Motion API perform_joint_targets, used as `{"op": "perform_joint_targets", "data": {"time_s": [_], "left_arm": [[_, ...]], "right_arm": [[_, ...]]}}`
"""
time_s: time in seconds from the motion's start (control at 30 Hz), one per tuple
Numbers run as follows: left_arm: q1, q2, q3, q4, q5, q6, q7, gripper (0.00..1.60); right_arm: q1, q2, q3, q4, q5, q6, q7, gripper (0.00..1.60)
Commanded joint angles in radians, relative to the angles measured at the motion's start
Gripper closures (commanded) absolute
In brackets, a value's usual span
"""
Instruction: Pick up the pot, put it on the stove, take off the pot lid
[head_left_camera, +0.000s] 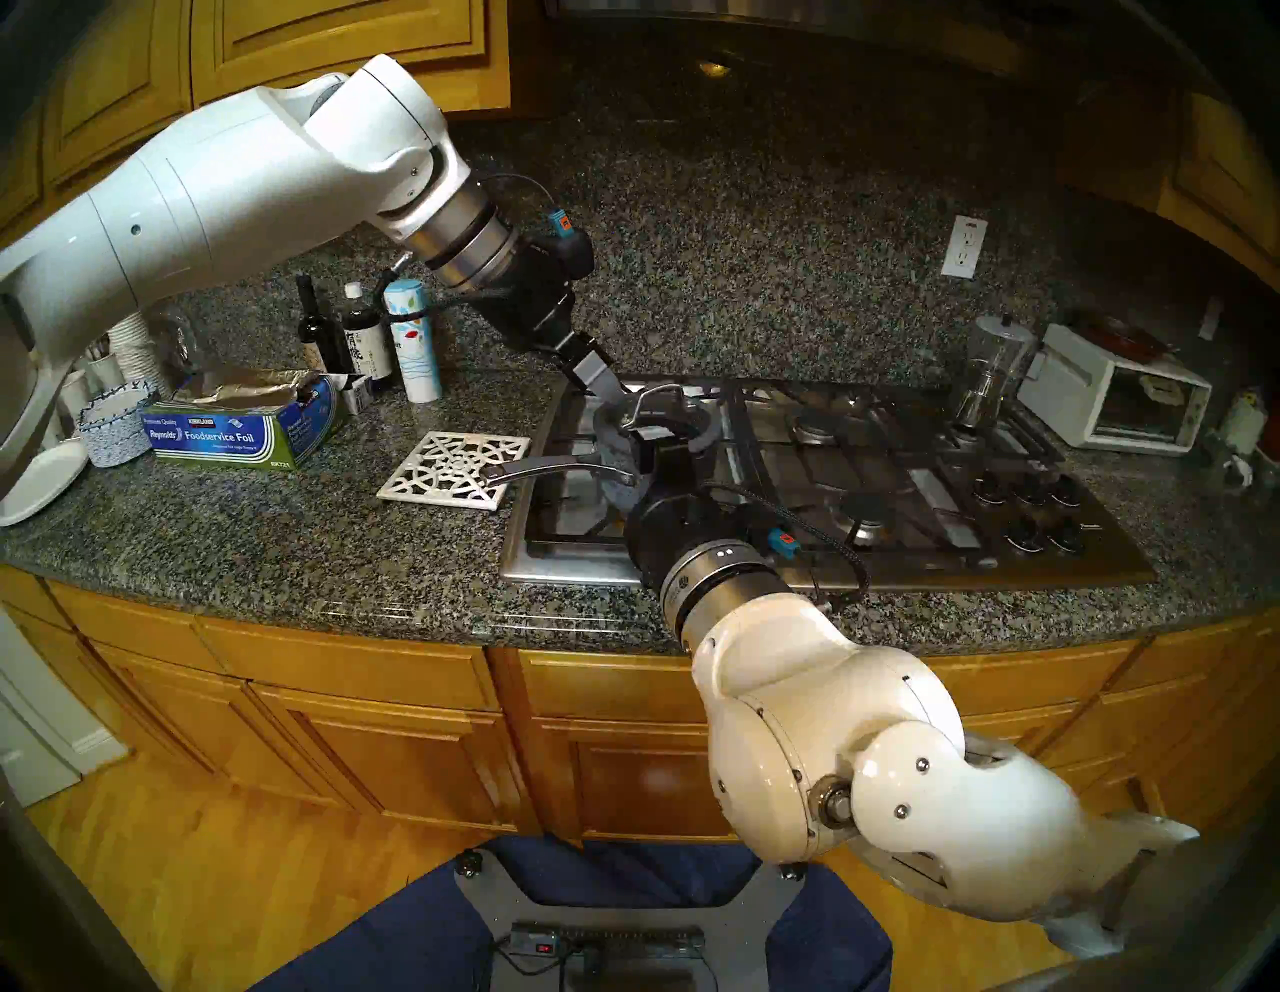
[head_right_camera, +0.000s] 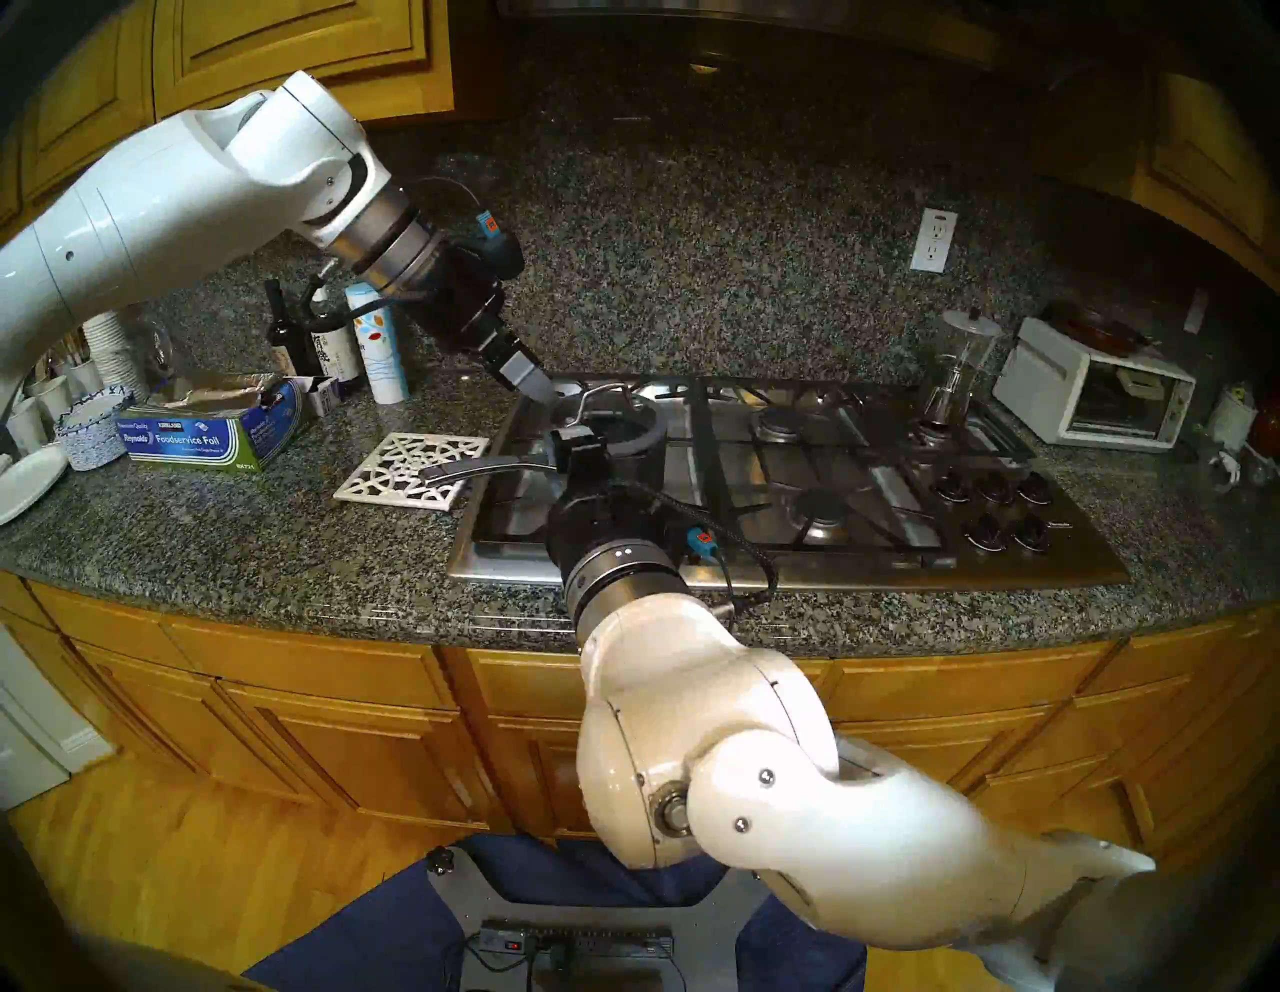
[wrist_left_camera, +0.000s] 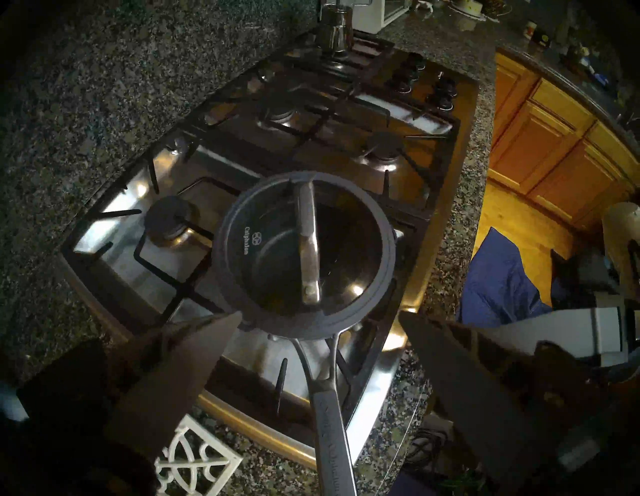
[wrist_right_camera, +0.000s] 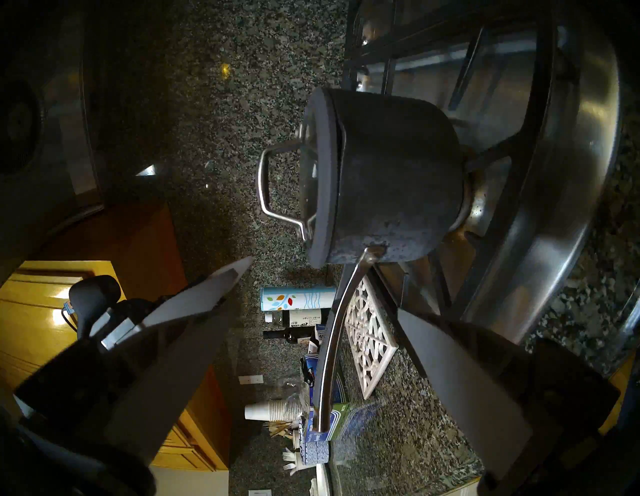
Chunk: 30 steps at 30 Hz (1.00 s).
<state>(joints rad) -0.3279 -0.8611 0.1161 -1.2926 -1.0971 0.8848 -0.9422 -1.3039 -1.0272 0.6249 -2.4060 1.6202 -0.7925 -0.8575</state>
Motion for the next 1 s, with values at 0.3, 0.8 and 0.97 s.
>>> {"op": "perform_joint_targets", "data": {"time_s": [0.3, 0.8, 0.97], "left_arm": [[-0.053, -0.126, 0.039, 0.1, 0.025, -0.082, -0.148, 0.0], [-0.055, -0.228, 0.079, 0.223, 0.067, -0.15, -0.237, 0.0], [-0.054, -0.258, 0.09, 0.258, 0.071, -0.17, -0.252, 0.0]], "right_arm": [[0.018, -0.004, 0.012, -0.025, -0.013, 0.0, 0.014, 0.0], [0.018, -0.004, 0.012, -0.026, -0.013, 0.0, 0.015, 0.0], [0.018, -0.004, 0.012, -0.026, -0.013, 0.0, 0.015, 0.0]]}}
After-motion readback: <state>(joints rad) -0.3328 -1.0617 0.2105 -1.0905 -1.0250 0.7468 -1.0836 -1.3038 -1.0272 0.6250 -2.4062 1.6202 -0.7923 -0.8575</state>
